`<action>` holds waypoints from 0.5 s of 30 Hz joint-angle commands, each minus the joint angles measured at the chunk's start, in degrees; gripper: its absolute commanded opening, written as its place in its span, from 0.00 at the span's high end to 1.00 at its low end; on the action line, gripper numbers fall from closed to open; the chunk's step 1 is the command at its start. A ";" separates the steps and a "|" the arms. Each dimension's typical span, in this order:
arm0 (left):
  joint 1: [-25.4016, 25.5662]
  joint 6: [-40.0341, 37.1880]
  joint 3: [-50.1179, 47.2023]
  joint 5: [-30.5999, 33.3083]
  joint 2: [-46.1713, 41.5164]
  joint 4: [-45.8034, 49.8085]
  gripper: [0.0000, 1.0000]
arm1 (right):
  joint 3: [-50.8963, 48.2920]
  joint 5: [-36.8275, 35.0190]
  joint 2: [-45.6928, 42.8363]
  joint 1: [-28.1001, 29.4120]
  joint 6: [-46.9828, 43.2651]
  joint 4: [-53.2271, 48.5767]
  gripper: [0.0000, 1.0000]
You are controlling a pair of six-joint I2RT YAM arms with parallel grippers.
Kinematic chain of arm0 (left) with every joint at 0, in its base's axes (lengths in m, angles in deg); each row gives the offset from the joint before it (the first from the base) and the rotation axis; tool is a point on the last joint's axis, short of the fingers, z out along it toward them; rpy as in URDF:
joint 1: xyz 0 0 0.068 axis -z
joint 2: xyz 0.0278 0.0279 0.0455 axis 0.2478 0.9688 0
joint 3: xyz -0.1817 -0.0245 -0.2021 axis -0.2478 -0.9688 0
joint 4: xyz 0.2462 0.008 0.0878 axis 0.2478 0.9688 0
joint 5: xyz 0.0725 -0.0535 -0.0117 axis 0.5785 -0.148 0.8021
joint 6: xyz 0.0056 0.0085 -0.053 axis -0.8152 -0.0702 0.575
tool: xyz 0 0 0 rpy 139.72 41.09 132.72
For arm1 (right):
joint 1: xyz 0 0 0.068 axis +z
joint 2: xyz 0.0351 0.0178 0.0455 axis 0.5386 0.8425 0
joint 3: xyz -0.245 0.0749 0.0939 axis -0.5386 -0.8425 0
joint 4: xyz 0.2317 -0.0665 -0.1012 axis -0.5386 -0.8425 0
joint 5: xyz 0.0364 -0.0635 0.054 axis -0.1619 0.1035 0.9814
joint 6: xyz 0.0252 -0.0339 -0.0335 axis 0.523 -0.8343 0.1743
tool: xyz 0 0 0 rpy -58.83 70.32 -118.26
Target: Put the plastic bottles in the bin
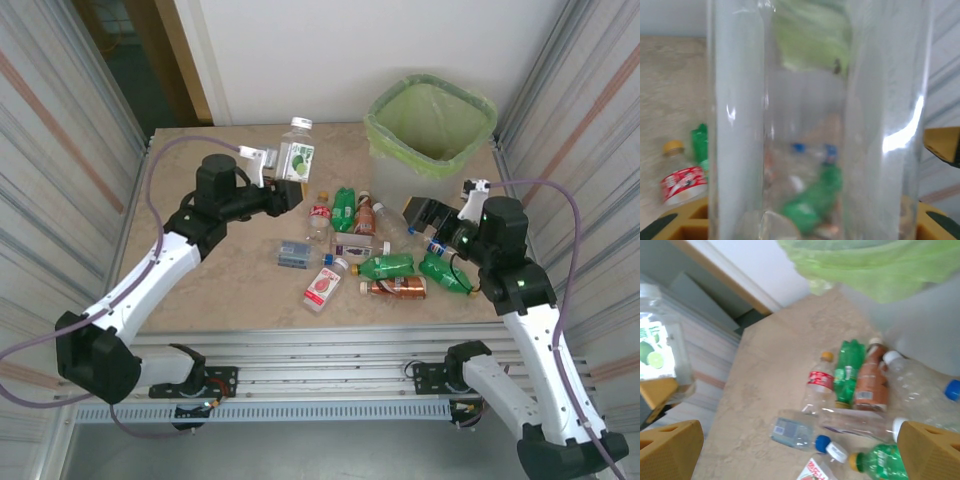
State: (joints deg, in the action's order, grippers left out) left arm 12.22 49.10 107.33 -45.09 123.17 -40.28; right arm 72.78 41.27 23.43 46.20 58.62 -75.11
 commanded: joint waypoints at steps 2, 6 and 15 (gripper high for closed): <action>1.70 3.36 0.07 -5.86 0.44 -7.93 0.74 | 3.08 2.03 1.72 4.02 -0.57 8.04 0.02; 2.91 4.79 0.72 -7.86 0.60 -10.76 0.75 | 5.23 2.25 5.27 7.62 -0.76 12.65 0.02; 4.33 8.82 0.47 -13.38 0.95 -18.35 0.75 | 10.50 10.80 16.93 13.02 -1.35 26.76 0.02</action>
State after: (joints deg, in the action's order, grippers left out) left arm 16.24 55.20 107.33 -54.32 123.96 -52.37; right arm 80.80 47.35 37.98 57.89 58.59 -56.73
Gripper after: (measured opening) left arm 0.449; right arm 0.978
